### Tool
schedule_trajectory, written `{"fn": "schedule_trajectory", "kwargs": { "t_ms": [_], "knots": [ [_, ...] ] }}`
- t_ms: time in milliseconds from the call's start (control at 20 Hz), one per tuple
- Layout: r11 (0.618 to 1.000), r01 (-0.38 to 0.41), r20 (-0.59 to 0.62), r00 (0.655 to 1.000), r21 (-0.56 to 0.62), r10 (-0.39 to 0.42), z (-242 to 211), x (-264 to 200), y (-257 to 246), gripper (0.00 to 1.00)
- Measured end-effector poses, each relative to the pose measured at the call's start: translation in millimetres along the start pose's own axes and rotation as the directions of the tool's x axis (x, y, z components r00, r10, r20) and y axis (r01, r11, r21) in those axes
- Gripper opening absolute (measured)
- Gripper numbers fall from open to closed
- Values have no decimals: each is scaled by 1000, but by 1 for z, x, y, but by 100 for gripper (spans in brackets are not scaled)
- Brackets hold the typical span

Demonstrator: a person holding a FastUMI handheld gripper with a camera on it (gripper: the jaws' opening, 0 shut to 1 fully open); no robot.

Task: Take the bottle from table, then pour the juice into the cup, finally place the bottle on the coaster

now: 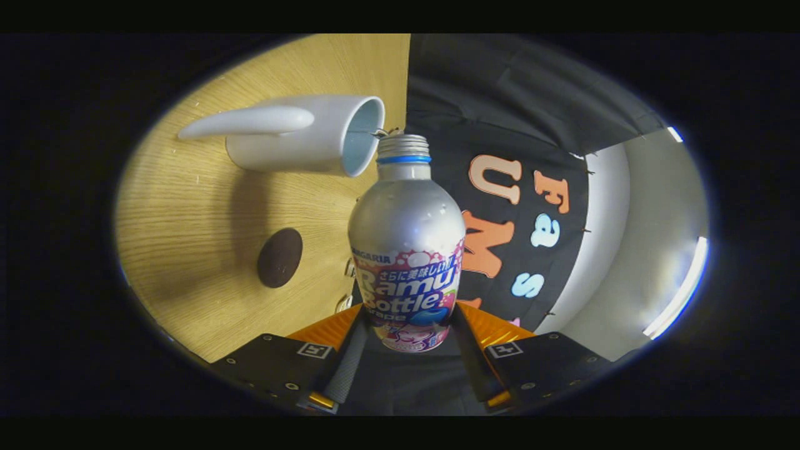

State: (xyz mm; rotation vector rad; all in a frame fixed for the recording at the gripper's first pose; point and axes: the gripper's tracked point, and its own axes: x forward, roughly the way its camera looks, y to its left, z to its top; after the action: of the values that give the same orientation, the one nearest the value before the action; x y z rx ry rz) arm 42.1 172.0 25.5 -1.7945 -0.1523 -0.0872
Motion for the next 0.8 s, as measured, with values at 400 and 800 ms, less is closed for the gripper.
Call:
{"fn": "schedule_trajectory", "kwargs": {
  "t_ms": [400,800],
  "knots": [
    [1000,-10,2,1000,7,10,-1,1,1,74],
    [1000,-12,7,1000,-19,12,1,0,0,74]
  ]
}}
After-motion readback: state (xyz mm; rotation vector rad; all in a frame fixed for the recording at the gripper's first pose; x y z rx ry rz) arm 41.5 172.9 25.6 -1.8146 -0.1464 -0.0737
